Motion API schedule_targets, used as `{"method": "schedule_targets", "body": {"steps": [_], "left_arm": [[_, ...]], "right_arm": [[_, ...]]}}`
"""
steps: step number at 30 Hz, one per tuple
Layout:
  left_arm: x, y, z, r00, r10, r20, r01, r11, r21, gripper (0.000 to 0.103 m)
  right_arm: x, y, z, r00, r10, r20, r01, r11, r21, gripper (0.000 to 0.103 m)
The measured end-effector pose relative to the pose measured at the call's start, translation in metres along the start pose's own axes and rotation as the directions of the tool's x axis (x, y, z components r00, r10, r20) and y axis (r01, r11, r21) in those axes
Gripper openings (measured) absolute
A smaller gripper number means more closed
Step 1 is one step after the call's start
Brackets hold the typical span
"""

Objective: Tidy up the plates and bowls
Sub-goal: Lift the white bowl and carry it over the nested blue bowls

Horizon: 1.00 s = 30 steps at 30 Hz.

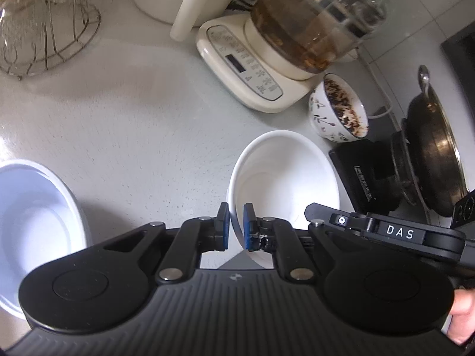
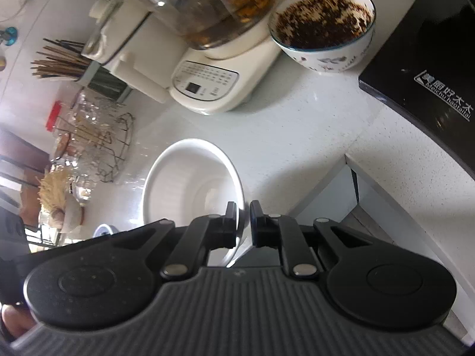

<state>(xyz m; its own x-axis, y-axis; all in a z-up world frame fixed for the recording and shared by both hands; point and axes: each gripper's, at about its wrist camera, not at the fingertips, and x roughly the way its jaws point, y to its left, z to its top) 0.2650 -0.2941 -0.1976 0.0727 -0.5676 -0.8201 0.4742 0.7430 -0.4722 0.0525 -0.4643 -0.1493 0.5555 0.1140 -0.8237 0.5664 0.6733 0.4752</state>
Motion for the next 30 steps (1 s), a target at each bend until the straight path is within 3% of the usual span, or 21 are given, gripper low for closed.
{"method": "schedule_targets", "body": {"steps": [16, 30], "left_arm": [[-0.082, 0.011, 0.001, 0.997, -0.028, 0.072, 0.031, 0.999, -0.039, 0.011], [-0.136, 0.039, -0.001, 0.989, -0.036, 0.146, 0.042, 0.998, -0.036, 0.011]], "right_arm": [[-0.032, 0.05, -0.008, 0.997, 0.08, 0.02, -0.078, 0.995, -0.057, 0.012], [-0.031, 0.096, -0.022, 0.994, 0.112, 0.022, -0.109, 0.989, -0.104, 0.012]]}}
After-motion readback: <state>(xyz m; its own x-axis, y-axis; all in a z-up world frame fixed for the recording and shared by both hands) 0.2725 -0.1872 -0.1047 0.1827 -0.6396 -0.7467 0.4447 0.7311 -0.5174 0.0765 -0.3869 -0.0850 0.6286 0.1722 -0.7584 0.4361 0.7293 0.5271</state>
